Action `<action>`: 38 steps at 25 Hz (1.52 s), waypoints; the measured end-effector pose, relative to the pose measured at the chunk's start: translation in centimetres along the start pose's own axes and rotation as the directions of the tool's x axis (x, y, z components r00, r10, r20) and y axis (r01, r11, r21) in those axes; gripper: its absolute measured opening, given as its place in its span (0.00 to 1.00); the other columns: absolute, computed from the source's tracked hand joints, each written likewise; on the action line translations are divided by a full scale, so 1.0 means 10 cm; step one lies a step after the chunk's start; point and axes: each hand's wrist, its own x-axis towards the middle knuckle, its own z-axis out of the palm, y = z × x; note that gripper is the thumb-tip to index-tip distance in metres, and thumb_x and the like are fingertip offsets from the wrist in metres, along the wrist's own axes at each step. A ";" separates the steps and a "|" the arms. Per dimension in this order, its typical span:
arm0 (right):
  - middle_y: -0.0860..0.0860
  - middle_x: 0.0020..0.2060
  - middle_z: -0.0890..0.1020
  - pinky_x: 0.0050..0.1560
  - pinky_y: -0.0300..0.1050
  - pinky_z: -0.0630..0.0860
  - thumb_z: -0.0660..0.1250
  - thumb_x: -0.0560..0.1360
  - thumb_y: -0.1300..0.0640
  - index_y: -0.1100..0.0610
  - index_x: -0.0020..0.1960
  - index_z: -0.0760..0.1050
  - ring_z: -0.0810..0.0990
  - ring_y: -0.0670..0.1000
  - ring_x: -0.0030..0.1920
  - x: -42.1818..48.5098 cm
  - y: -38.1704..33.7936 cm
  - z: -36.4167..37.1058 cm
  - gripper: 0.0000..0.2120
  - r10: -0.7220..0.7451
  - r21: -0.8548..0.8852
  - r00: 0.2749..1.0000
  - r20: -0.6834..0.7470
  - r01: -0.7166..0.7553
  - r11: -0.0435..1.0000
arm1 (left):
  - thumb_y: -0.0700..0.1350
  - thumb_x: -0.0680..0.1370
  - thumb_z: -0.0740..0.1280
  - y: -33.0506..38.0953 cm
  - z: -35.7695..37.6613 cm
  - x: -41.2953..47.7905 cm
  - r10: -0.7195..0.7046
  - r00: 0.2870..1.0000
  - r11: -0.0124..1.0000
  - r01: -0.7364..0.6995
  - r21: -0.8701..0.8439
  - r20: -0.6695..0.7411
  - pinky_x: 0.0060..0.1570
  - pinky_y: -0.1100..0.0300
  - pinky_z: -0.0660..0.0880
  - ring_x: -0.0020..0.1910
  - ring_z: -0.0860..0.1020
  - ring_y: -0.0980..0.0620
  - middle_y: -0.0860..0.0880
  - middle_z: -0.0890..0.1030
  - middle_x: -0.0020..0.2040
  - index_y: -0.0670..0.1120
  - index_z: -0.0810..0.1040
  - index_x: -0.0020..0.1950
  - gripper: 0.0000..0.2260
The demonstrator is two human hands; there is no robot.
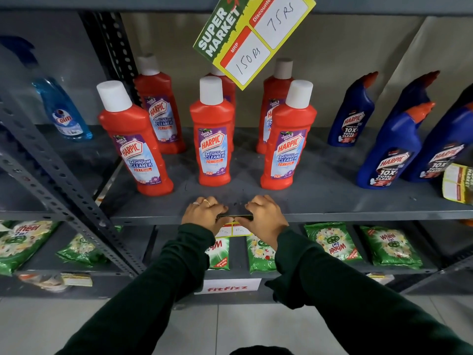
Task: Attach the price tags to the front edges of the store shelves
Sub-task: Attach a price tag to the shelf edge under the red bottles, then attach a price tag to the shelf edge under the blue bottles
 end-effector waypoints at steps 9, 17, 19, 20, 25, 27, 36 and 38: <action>0.61 0.32 0.83 0.36 0.53 0.81 0.81 0.61 0.57 0.68 0.38 0.81 0.81 0.63 0.35 -0.03 0.05 0.04 0.16 -0.004 -0.016 1.000 -0.025 0.004 1.000 | 0.59 0.67 0.58 0.07 -0.01 -0.08 0.019 0.995 0.997 -0.012 0.074 -0.096 0.34 0.58 0.79 0.30 0.81 0.46 0.49 0.84 0.31 0.48 0.85 0.35 0.20; 0.60 0.45 0.85 0.44 0.52 0.79 0.70 0.72 0.58 0.62 0.52 0.79 0.82 0.61 0.44 -0.26 0.44 -0.23 0.11 0.037 0.189 0.989 -0.140 -0.010 0.982 | 0.60 0.69 0.58 0.52 -0.01 0.13 0.039 0.988 0.999 -0.041 -0.012 -0.146 0.39 0.55 0.78 0.33 0.81 0.42 0.45 0.83 0.33 0.45 0.81 0.31 0.22; 0.60 0.42 0.83 0.39 0.52 0.80 0.70 0.72 0.61 0.62 0.49 0.78 0.82 0.61 0.40 -0.40 0.72 -0.35 0.07 0.157 0.235 0.959 -0.234 -0.101 0.967 | 0.55 0.72 0.59 0.86 0.07 0.18 0.140 0.968 0.988 -0.149 -0.027 -0.208 0.36 0.56 0.79 0.32 0.81 0.43 0.46 0.84 0.33 0.44 0.81 0.32 0.19; 0.60 0.40 0.83 0.36 0.51 0.79 0.69 0.71 0.62 0.62 0.46 0.78 0.82 0.61 0.38 -0.48 0.89 -0.44 0.05 0.211 0.244 0.940 -0.269 -0.146 0.959 | 0.53 0.72 0.60 1.07 0.13 0.23 0.188 0.951 0.978 -0.203 -0.037 -0.247 0.36 0.57 0.79 0.32 0.81 0.43 0.47 0.84 0.34 0.44 0.81 0.33 0.17; 0.59 0.35 0.81 0.32 0.48 0.74 0.65 0.69 0.60 0.61 0.41 0.78 0.80 0.61 0.34 -0.91 1.85 -1.06 0.05 0.411 0.191 0.822 -0.393 -0.364 0.912 | 0.49 0.72 0.60 2.27 0.35 0.62 0.333 0.867 0.916 -0.390 -0.090 -0.371 0.37 0.58 0.73 0.32 0.83 0.47 0.49 0.86 0.39 0.45 0.82 0.38 0.13; 0.62 0.36 0.80 0.35 0.53 0.77 0.63 0.68 0.59 0.62 0.41 0.78 0.79 0.64 0.37 -1.05 2.31 -1.32 0.08 0.481 0.168 0.738 -0.474 -0.460 0.872 | 0.49 0.72 0.60 2.78 0.42 0.78 0.362 0.867 0.899 -0.422 -0.116 -0.343 0.33 0.60 0.76 0.32 0.83 0.47 0.48 0.86 0.39 0.46 0.82 0.38 0.13; 0.60 0.64 0.65 0.62 0.55 0.66 0.65 0.72 0.40 0.61 0.65 0.65 0.63 0.62 0.63 -1.32 3.76 -2.00 0.31 0.987 0.164 0.140 -0.075 -0.975 0.151 | 0.52 0.72 0.56 4.37 0.83 1.12 0.325 0.932 0.888 -0.358 -0.288 -0.159 0.40 0.56 0.79 0.42 0.82 0.43 0.45 0.85 0.44 0.46 0.82 0.43 0.17; 0.60 0.62 0.66 0.61 0.55 0.65 0.66 0.72 0.40 0.60 0.62 0.68 0.63 0.62 0.62 -1.33 3.85 -2.01 0.29 0.976 0.101 0.202 -0.087 -0.973 0.210 | 0.49 0.75 0.61 4.46 0.88 1.11 0.273 0.956 0.909 -0.293 -0.297 -0.107 0.45 0.53 0.77 0.48 0.80 0.42 0.45 0.84 0.49 0.46 0.81 0.47 0.11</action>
